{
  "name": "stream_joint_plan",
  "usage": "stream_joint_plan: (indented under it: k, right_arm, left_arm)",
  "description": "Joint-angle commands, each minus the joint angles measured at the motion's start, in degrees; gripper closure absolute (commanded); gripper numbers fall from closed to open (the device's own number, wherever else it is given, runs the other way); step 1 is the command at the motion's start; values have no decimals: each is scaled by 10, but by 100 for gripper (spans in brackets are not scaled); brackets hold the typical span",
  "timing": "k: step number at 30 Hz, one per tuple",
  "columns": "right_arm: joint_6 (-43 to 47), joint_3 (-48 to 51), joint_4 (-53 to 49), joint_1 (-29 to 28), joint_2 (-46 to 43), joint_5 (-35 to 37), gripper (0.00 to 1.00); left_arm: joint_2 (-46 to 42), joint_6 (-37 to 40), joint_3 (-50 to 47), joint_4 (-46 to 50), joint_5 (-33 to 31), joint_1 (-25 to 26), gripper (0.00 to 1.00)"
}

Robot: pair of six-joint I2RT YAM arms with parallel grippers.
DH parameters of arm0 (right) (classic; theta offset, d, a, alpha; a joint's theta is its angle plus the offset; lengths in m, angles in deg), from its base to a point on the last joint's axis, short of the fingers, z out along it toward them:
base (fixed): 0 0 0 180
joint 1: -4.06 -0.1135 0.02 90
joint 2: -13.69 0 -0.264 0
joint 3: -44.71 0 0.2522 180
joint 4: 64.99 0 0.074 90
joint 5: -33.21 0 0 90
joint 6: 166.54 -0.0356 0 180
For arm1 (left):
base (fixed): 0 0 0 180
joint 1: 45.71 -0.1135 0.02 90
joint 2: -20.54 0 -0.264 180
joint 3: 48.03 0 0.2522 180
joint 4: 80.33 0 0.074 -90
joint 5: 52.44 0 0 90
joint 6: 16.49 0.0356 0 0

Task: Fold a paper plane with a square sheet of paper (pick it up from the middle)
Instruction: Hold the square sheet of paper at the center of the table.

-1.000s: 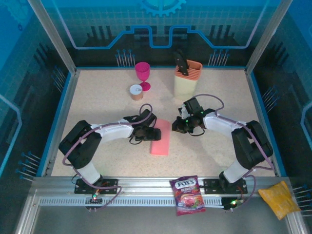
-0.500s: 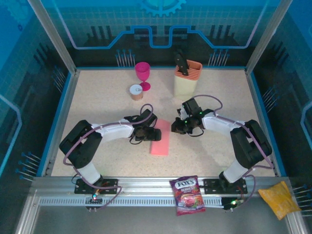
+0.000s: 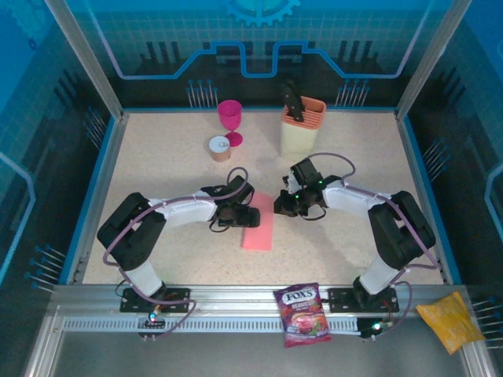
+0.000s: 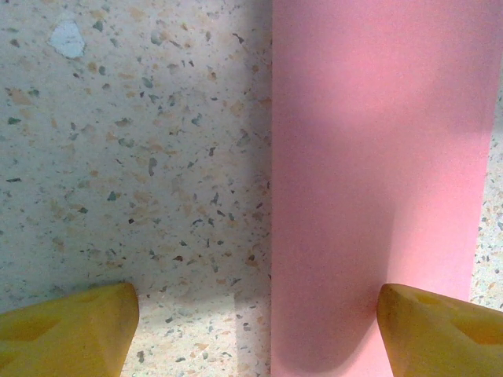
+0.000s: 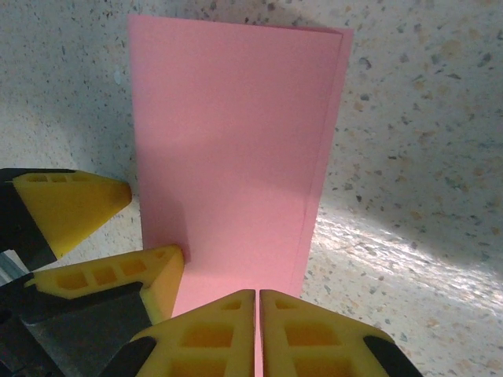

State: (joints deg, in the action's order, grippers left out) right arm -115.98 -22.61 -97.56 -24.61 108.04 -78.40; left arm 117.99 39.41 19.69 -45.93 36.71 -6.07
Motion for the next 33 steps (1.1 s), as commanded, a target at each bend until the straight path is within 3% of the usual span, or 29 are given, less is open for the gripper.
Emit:
stream_joint_plan:
  k: [1,10,33]
  right_arm:
    - [10,-20,-8,-18,15,-2,89]
    - [8,-33,-5,-44,40,3,90]
    - [-1,-30,-10,-40,37,22,91]
  left_arm:
    - [28,8,4,-11,32,12,19]
    - [30,4,4,-13,30,12,19]
    - [32,-15,-3,-18,32,12,19]
